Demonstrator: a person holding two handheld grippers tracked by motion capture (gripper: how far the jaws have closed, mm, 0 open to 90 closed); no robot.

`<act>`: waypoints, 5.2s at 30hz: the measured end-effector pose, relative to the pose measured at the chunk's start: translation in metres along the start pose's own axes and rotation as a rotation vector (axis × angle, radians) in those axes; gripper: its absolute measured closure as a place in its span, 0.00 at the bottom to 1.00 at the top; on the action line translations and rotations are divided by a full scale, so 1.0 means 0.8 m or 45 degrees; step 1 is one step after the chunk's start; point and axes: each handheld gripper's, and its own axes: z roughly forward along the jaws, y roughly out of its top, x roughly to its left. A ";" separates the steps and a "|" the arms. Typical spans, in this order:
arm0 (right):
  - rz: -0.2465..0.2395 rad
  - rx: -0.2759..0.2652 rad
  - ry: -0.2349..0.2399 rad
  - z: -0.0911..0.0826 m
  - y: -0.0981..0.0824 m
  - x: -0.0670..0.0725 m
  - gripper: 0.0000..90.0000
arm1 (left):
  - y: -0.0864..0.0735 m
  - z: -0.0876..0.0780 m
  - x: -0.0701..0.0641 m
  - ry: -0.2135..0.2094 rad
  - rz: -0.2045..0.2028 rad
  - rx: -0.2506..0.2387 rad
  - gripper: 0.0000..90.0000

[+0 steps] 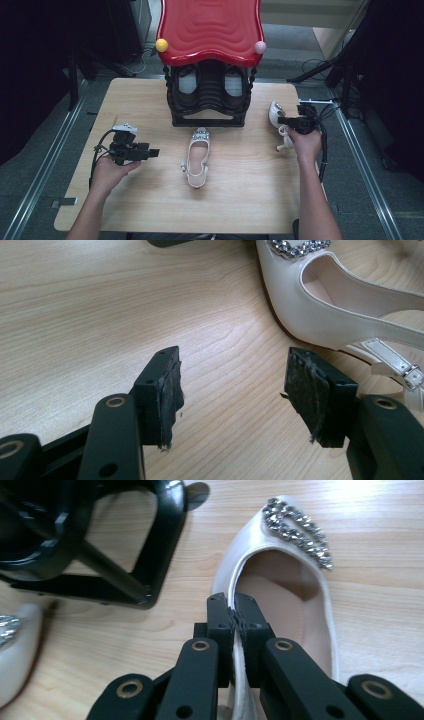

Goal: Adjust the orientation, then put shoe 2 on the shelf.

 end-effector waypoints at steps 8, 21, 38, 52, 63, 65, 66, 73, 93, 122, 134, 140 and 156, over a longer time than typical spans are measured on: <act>-0.009 -0.013 0.069 -0.014 -0.007 0.012 0.98 | 0.007 0.007 -0.002 -0.019 0.015 0.008 0.45; -0.069 0.003 0.139 -0.034 -0.025 0.046 0.98 | 0.018 0.019 -0.012 -0.038 0.059 0.016 0.45; -0.148 0.076 0.213 -0.042 -0.057 0.094 0.98 | 0.028 0.035 -0.017 -0.065 0.086 0.016 0.45; -0.252 0.145 0.270 -0.021 -0.071 0.140 0.98 | 0.034 0.041 -0.021 -0.069 0.112 0.032 0.45; -0.352 0.256 0.273 0.017 -0.086 0.176 0.98 | 0.033 0.040 -0.023 -0.069 0.117 0.031 0.45; -0.369 0.279 0.285 0.025 -0.090 0.182 0.98 | 0.032 0.040 -0.024 -0.065 0.119 0.029 0.45; -0.382 0.289 0.290 0.030 -0.091 0.185 0.98 | 0.032 0.040 -0.024 -0.066 0.122 0.029 0.45; -0.398 0.341 0.303 0.052 -0.098 0.197 0.98 | 0.028 0.037 -0.024 -0.061 0.115 0.022 0.45; -0.431 0.324 0.396 0.068 -0.101 0.224 0.90 | 0.018 0.044 -0.034 -0.087 0.116 0.036 0.47; -0.334 0.190 0.249 0.040 -0.095 0.139 1.00 | 0.027 0.090 -0.047 -0.153 0.136 0.100 1.00; -0.333 0.223 0.263 0.059 -0.104 0.146 1.00 | 0.028 0.107 -0.054 -0.166 0.141 0.142 1.00; -0.347 0.214 0.245 0.060 -0.106 0.152 1.00 | 0.027 0.109 -0.056 -0.175 0.137 0.151 1.00; -0.337 0.221 0.241 0.060 -0.105 0.152 1.00 | 0.020 0.111 -0.074 -0.209 0.167 0.187 1.00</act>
